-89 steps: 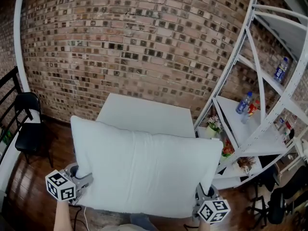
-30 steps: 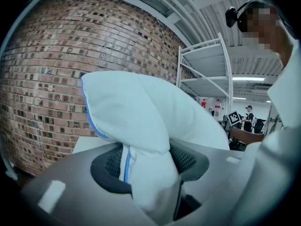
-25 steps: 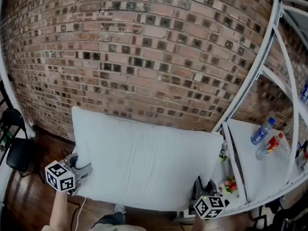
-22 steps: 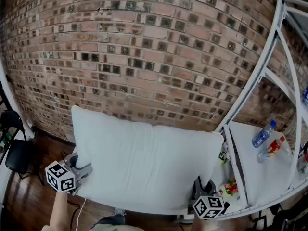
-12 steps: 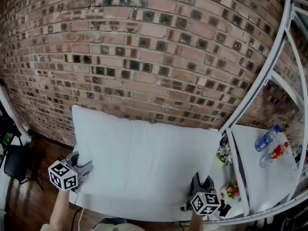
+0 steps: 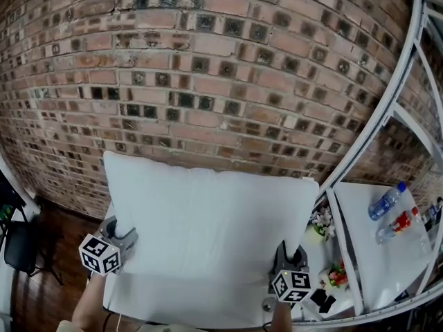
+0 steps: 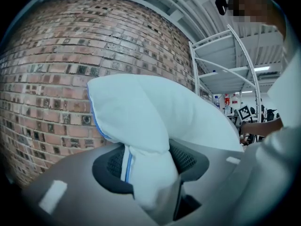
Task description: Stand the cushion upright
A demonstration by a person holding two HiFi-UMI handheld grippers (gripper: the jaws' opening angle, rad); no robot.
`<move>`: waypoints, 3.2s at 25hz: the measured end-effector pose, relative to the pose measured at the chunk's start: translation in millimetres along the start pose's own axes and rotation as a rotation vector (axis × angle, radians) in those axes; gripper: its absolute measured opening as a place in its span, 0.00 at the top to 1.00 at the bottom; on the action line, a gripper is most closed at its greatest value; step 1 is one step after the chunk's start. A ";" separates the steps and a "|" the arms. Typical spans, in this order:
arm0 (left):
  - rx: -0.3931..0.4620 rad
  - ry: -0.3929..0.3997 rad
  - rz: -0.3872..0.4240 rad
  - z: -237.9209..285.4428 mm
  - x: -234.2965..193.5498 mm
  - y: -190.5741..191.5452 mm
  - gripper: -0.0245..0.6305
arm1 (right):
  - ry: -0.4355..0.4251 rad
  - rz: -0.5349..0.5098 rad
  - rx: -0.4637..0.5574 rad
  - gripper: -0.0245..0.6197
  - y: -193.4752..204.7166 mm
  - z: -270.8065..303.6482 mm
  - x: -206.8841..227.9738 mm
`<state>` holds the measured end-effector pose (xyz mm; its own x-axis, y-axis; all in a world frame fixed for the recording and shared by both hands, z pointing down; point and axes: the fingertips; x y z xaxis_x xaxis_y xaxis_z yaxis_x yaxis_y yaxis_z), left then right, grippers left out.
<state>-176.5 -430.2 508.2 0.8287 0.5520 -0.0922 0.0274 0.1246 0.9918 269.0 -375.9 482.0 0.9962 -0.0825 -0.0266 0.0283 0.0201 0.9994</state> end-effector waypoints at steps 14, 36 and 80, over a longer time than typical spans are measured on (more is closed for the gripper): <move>0.052 -0.111 0.043 52.8 -55.1 5.7 0.62 | 0.053 -0.053 0.035 0.84 11.1 63.3 -2.3; 0.052 -0.151 0.072 119.6 -110.3 35.0 0.63 | 0.122 -0.115 0.015 0.83 54.8 135.5 17.0; 0.019 -0.258 0.065 26.3 -15.5 27.4 0.59 | 0.041 0.005 -0.070 0.63 33.9 57.9 -50.8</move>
<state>-173.8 -457.0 539.1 0.9440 0.3300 -0.0050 -0.0224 0.0790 0.9966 214.7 -428.7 518.5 0.9989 -0.0412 -0.0235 0.0271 0.0902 0.9956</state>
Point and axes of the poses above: the fingertips, and each gripper's own axes: z forward along the fingers, x to its right, y out of its underside, and after that the axes turned 6 degrees about x, right-handed
